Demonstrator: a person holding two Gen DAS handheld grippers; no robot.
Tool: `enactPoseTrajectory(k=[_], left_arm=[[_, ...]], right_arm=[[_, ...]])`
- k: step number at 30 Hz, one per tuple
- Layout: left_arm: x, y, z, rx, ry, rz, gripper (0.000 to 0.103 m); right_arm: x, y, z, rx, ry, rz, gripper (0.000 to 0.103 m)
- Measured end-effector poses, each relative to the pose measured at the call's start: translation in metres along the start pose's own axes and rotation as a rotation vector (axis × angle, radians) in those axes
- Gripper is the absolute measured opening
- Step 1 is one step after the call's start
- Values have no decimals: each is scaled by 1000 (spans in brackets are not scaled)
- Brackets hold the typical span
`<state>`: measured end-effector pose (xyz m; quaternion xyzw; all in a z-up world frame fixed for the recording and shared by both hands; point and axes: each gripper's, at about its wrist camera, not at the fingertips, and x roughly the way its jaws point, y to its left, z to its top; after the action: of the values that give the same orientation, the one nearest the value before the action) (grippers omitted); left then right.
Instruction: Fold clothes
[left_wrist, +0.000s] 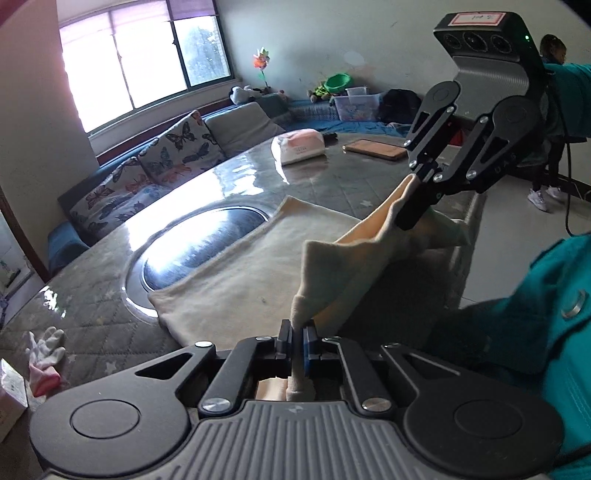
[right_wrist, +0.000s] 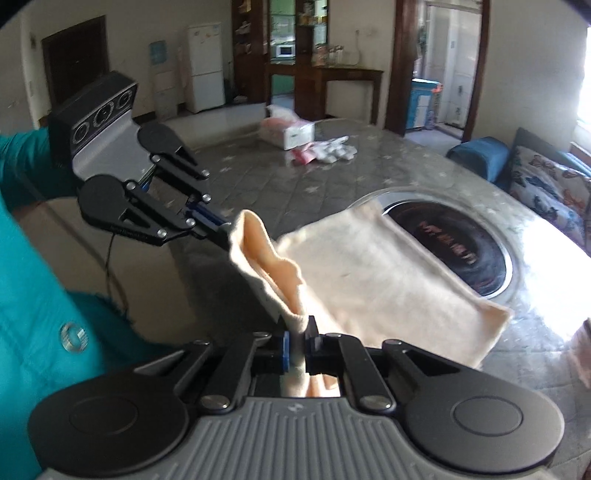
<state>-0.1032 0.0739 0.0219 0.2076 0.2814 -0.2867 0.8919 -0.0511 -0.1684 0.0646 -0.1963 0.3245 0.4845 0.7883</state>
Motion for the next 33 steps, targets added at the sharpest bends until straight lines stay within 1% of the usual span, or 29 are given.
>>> enactPoseTrajectory(k=[2,5,10,13,16,18,21,23,24,26,27,28,30,33], left_arm=[[9,12,9,0,-12,14,6],[29,38,24,-30,-22,33,6],[82,78,47,-61,-7,64,6],[122,99,51,-99,29,88,6],[159,115,47,-163,70,123,7],[174,121,40,-212,90,145,8],[185,125,32,-268,110,185,9],[182,129,28,-311,103,198,10],[178,129,27,-328,91,201,12],[168,130,26,-361,63,206,24],[163,130,27,-375,47,211,37],[159,129,29,-387,30,216,47],[149,126,32,-412,-8,200,50],[138,121,36,-446,-45,164,59]], right_arm=[[3,-15,9,24,-14,-15,6],[8,-38,20,60,-27,-33,6],[41,-90,41,103,-24,-91,6],[76,-128,46,170,-11,-149,6],[105,-150,41,211,-3,-189,7],[125,-162,31,266,-11,-252,9],[136,-171,17,329,-34,-299,10],[133,-174,11,353,-44,-316,11],[131,-175,8,364,-49,-323,11],[122,-171,4,361,-52,-309,12],[119,-169,4,355,-50,-304,19],[116,-166,3,347,-47,-300,25],[114,-162,1,332,-37,-294,25],[126,-160,7,335,-26,-295,25]])
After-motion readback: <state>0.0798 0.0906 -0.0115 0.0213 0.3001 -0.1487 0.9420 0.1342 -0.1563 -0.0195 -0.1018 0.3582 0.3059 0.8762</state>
